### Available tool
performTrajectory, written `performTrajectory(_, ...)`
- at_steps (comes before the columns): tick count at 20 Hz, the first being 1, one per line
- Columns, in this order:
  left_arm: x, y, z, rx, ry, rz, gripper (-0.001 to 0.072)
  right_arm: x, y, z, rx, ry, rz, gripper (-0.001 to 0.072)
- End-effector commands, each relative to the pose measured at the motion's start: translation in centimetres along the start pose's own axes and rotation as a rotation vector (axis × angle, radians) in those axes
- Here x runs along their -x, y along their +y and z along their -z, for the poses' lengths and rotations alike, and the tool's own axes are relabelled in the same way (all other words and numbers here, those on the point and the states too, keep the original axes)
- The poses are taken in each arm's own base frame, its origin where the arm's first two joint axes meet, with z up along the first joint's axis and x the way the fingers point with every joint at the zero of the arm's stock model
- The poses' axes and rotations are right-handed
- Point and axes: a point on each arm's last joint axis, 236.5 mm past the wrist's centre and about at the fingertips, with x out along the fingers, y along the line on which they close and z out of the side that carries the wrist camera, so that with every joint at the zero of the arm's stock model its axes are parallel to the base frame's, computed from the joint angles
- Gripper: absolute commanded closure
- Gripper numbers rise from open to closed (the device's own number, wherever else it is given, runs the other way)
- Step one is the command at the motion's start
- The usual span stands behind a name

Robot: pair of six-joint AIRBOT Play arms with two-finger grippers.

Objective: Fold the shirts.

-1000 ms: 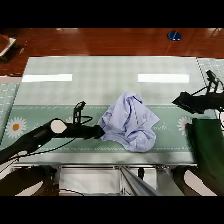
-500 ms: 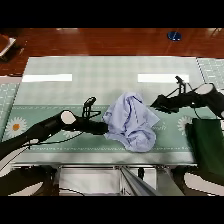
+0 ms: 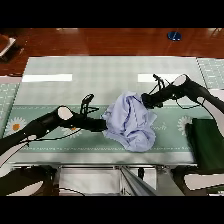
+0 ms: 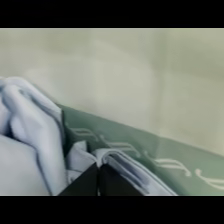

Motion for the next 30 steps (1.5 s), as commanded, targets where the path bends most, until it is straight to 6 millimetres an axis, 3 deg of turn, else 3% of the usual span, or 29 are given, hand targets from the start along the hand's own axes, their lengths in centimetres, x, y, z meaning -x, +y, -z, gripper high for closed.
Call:
performTrajectory(1,2.4,0.3,-2.6,0.005,-0.055,0.023,0.0688,2.5,2.6,-1.6,0.124,0.002,-0.002,0.0689)
performTrajectory(3,7.5,-0.4,-7.4,-0.007,-0.188,0.062,0.0688,7.7,5.5,-4.6,0.235,-0.117,0.043,0.069)
performTrajectory(4,10.9,-0.9,-10.1,-0.022,-0.285,0.073,0.0688,11.4,7.5,-6.4,0.297,-0.216,0.069,0.069)
performTrajectory(6,19.9,-2.9,-15.5,-0.078,-0.527,0.083,0.0688,19.8,12.3,-8.9,0.402,-0.439,0.109,0.069)
performTrajectory(8,29.7,-6.5,-18.5,-0.173,-0.752,0.083,0.0688,29.1,18.1,-8.7,0.51,-0.672,0.115,0.069)
performTrajectory(9,34.5,-8.7,-18.9,-0.224,-0.852,0.082,0.0688,33.7,20.8,-7.4,0.565,-0.783,0.115,0.069)
performTrajectory(11,42.5,-13.3,-17.8,-0.344,-1.019,0.071,0.0688,40.9,24.7,-2.9,0.658,-0.96,0.123,0.069)
performTrajectory(13,48.3,-17.5,-15.0,-0.457,-1.145,0.05,0.0688,45.4,26.1,2.6,0.711,-1.069,0.16,0.069)
performTrajectory(15,51.7,-20.1,-11.7,-0.54,-1.23,0.0,0.0688,48.0,25.8,8.0,0.728,-1.116,0.219,0.069)
performTrajectory(17,52.9,-21.1,-8.3,-0.593,-1.273,-0.076,0.0688,49.4,25.3,12.7,0.73,-1.143,0.256,0.069)
performTrajectory(20,53.4,-21.2,-3.7,-0.632,-1.293,-0.221,0.0688,50.4,24.2,18.4,0.719,-1.164,0.285,0.069)
performTrajectory(22,52.9,-20.3,-1.1,-0.619,-1.27,-0.317,0.0688,49.9,23.4,21.2,0.695,-1.151,0.279,0.069)
performTrajectory(24,51.4,-18.7,0.4,-0.591,-1.199,-0.374,0.0688,48.0,21.9,22.7,0.654,-1.085,0.276,0.069)
performTrajectory(27,46.4,-15.2,-0.1,-0.467,-1.047,-0.295,0.0688,42.8,18.1,22.0,0.542,-0.935,0.278,0.069)
performTrajectory(30,37.2,-10.1,-1.8,-0.336,-0.8,-0.113,0.0688,35.7,13.5,18.8,0.435,-0.768,0.29,0.069)
